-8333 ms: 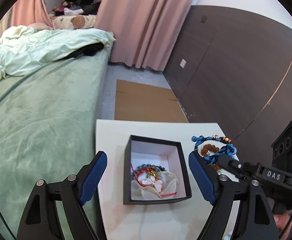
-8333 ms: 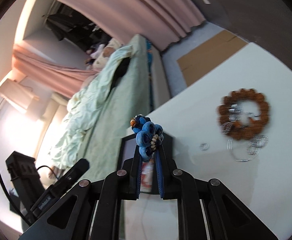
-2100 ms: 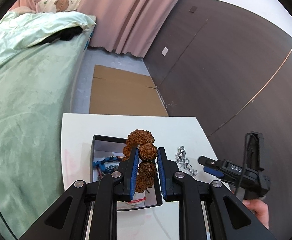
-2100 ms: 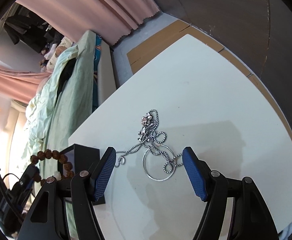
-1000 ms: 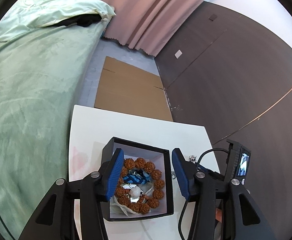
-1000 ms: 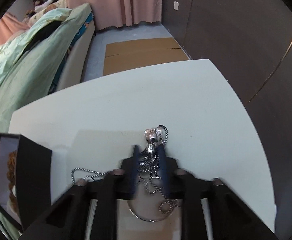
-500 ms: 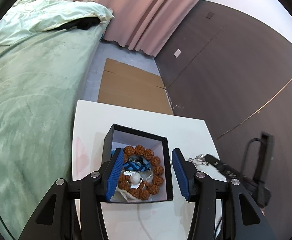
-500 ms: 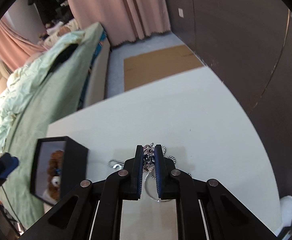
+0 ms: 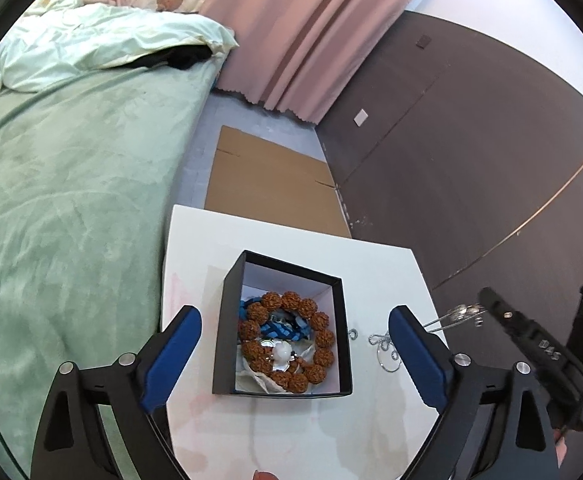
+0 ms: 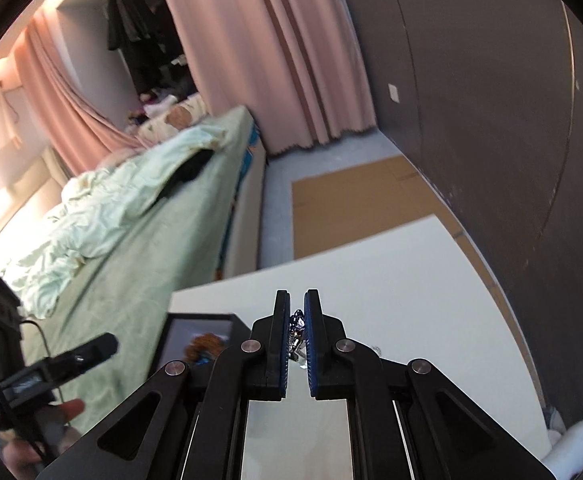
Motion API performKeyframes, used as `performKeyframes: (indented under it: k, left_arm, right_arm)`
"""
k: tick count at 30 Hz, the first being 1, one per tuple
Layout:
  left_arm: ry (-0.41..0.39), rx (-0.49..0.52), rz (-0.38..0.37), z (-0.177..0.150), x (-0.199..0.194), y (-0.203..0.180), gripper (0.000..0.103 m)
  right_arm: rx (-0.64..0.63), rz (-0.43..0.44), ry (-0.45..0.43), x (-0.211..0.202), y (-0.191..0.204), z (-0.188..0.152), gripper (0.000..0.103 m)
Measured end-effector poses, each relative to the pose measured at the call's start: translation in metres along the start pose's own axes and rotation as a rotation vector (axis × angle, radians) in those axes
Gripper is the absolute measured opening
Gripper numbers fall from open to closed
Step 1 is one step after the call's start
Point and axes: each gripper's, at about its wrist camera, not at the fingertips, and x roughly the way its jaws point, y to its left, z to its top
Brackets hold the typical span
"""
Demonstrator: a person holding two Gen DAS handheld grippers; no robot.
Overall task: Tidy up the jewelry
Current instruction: 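Carry the silver necklace into the box and open the right gripper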
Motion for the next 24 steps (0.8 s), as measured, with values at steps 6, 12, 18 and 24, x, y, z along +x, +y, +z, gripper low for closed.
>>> performKeyframes:
  k: [6,12,18,24]
  left_arm:
    - [-0.002,-0.003,-0.001,0.003,-0.001,0.002,0.095]
    - [-0.009,0.001,-0.010,0.005,-0.002,0.003,0.095]
    - [-0.029,0.000,-0.025,0.009,-0.008,0.005,0.095]
    - [-0.057,-0.025,-0.048,0.016,-0.020,0.012,0.095]
  right_arm:
    - [-0.027,0.060,-0.068,-0.021,0.021,0.012,0.008]
    - [-0.047,0.103,-0.128,-0.041,0.039,0.021,0.008]
    - [-0.076,0.131,-0.195,-0.067,0.066,0.038,0.008]
    - [-0.141,0.156,-0.260,-0.094,0.108,0.063,0.008]
